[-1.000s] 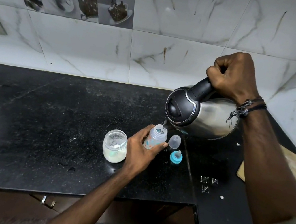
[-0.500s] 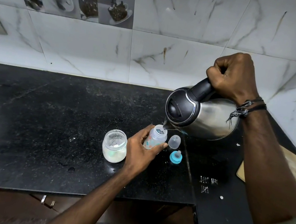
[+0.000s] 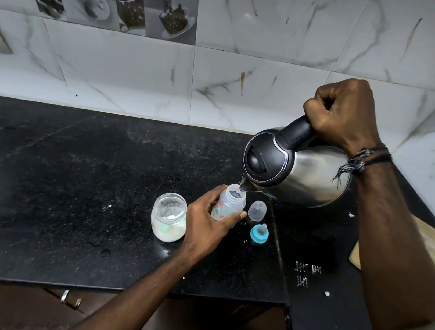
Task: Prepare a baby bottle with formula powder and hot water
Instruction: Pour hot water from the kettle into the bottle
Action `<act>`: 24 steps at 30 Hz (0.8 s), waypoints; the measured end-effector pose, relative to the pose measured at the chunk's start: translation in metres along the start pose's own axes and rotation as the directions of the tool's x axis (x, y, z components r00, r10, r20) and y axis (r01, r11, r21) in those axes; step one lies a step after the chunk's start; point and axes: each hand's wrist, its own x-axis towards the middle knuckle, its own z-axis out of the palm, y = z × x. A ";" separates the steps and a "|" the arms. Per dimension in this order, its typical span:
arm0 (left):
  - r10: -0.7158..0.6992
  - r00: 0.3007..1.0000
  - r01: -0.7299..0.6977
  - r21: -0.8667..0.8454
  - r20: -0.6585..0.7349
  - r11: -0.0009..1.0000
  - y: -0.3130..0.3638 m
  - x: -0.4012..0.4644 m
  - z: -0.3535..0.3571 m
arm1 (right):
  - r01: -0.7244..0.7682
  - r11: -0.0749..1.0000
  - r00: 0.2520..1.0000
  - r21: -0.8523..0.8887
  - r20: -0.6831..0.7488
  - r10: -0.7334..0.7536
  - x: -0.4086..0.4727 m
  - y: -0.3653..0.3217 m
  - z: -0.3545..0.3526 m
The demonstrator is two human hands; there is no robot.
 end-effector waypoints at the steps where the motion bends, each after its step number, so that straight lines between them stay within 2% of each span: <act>1: -0.002 1.000 0.002 0.004 0.001 1.000 -0.001 0.000 0.000 | -0.002 1.000 1.000 0.001 0.001 0.002 0.000 0.000 0.000; 24: -0.017 1.000 0.017 0.033 -0.015 0.999 -0.010 0.003 0.000 | 0.002 1.000 1.000 0.006 0.008 -0.002 0.002 0.000 0.002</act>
